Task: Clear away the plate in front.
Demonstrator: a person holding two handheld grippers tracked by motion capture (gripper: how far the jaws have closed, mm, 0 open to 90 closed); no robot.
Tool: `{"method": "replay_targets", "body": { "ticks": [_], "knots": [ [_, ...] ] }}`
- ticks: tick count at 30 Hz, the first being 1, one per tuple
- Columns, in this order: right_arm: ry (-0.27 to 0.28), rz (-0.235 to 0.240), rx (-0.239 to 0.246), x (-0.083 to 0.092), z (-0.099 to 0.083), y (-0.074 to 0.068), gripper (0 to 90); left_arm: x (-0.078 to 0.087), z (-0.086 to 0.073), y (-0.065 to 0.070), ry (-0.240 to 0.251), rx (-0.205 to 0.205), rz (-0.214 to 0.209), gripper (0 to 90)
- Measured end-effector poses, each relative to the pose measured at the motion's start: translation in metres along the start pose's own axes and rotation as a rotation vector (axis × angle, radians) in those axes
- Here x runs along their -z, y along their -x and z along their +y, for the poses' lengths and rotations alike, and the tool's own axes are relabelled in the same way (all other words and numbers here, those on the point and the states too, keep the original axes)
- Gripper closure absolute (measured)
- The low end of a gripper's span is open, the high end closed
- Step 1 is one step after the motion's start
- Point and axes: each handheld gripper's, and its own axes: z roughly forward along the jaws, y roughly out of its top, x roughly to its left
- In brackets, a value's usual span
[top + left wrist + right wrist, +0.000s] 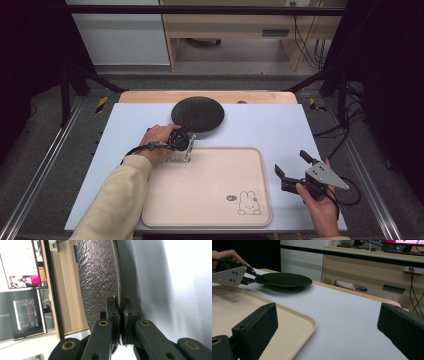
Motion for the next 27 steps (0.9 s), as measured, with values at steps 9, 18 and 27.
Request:
{"method": "replay_targets", "body": {
  "ticks": [9,18,27],
  "knots": [
    [-0.001,-0.007,-0.004,0.001,-0.001,0.002,3.5,0.012,0.003,-0.007,0.013,0.035,0.020,83.5],
    [-0.001,-0.006,-0.002,0.000,0.000,0.001,3.5,0.035,0.008,-0.006,0.057,0.033,0.071,84.1],
    [0.003,-0.006,0.005,0.001,0.002,-0.001,3.5,0.071,0.016,0.000,0.114,-0.019,0.122,83.9]
  ]
}}
